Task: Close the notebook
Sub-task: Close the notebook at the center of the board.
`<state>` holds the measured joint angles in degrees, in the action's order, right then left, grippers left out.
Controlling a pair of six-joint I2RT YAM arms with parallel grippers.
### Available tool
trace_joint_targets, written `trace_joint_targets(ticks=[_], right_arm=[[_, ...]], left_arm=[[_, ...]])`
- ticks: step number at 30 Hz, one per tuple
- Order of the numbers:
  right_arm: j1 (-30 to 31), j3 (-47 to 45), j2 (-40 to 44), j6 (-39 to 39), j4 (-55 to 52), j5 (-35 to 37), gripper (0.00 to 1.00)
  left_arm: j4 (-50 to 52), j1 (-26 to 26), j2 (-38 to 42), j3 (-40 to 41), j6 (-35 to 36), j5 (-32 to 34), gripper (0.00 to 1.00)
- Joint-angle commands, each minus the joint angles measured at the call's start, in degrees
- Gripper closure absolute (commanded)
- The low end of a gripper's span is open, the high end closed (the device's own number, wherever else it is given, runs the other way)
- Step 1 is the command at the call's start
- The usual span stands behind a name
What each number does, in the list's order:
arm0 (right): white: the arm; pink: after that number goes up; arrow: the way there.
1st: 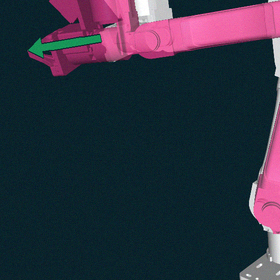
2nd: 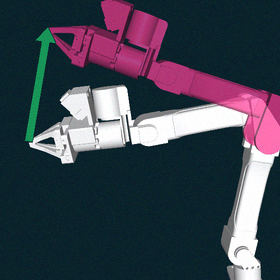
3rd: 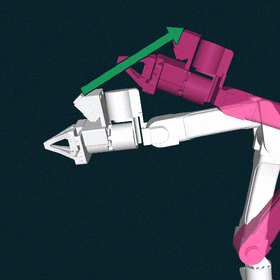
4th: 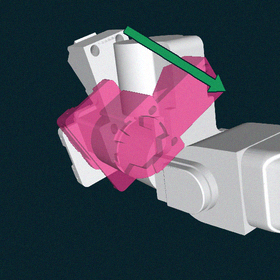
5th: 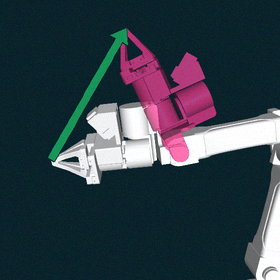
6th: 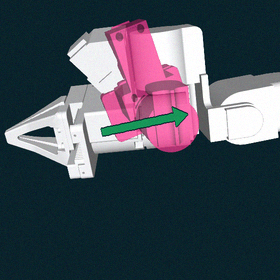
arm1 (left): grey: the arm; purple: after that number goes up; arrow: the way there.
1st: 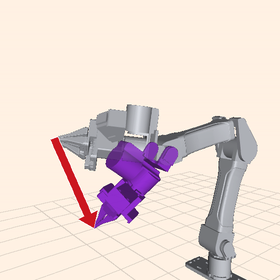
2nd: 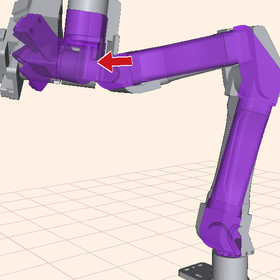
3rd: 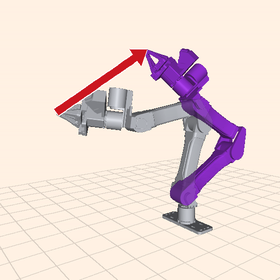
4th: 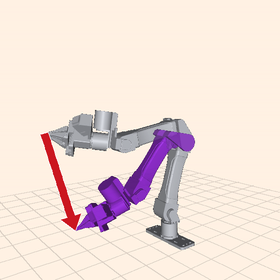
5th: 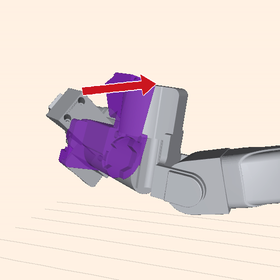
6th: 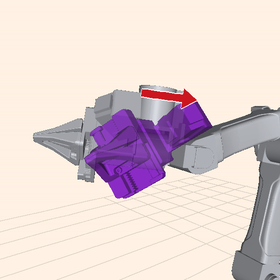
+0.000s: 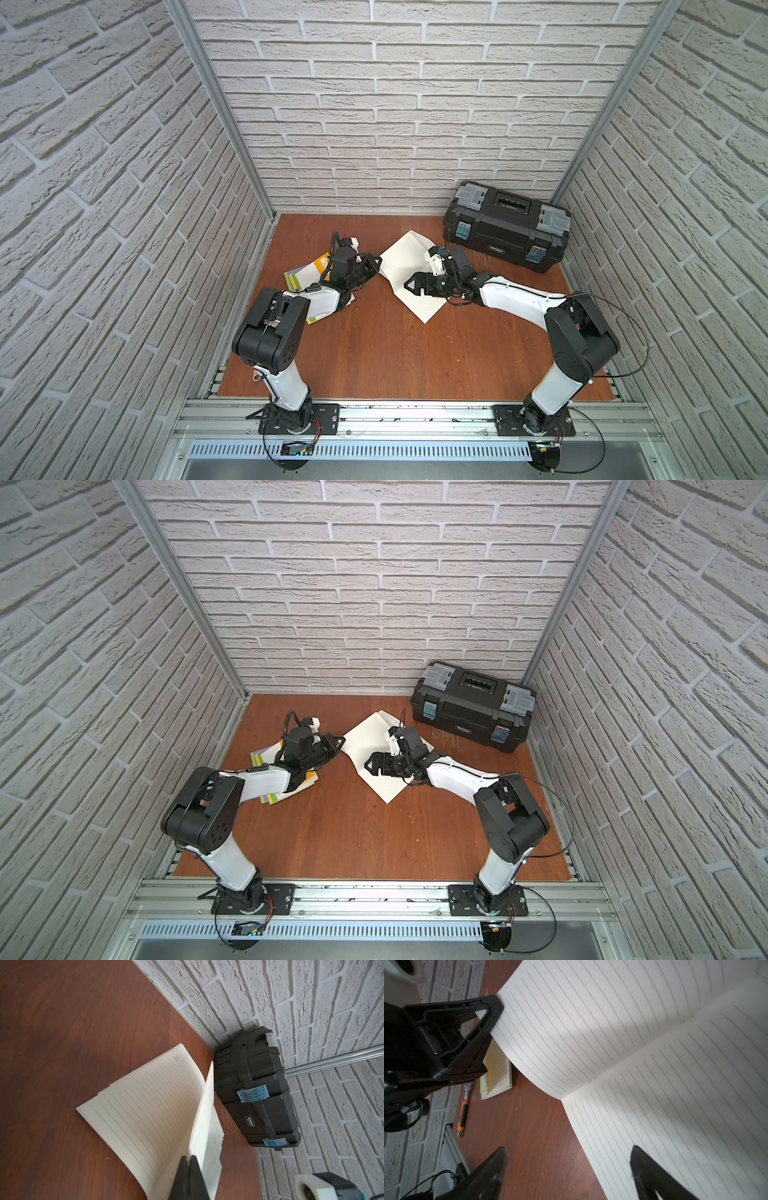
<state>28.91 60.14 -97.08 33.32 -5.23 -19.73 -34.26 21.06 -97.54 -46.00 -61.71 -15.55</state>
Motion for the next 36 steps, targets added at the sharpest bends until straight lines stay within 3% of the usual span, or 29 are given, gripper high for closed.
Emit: trace_joint_targets(ticks=[1,8,17,23,36], right_arm=[[0.4,-1.6,2.4,-1.2,-1.2,1.1,0.08],[0.4,-6.5,7.8,-0.4,-0.8,2.4,0.08],[0.4,-15.0,13.7,1.9,-1.0,4.8,0.07],[0.4,-23.2,12.9,5.4,6.6,4.0,0.08],[0.3,-25.8,5.4,5.9,12.4,3.5,0.08]], left_arm=[[-1.5,0.9,2.6,0.7,-0.1,0.3,1.00],[1.5,3.5,9.2,4.7,1.9,3.2,1.00],[12.2,9.9,18.3,7.5,15.6,11.2,1.00],[14.4,11.5,22.3,8.8,18.1,16.0,1.00],[15.3,15.6,24.7,11.5,19.6,15.8,1.00]])
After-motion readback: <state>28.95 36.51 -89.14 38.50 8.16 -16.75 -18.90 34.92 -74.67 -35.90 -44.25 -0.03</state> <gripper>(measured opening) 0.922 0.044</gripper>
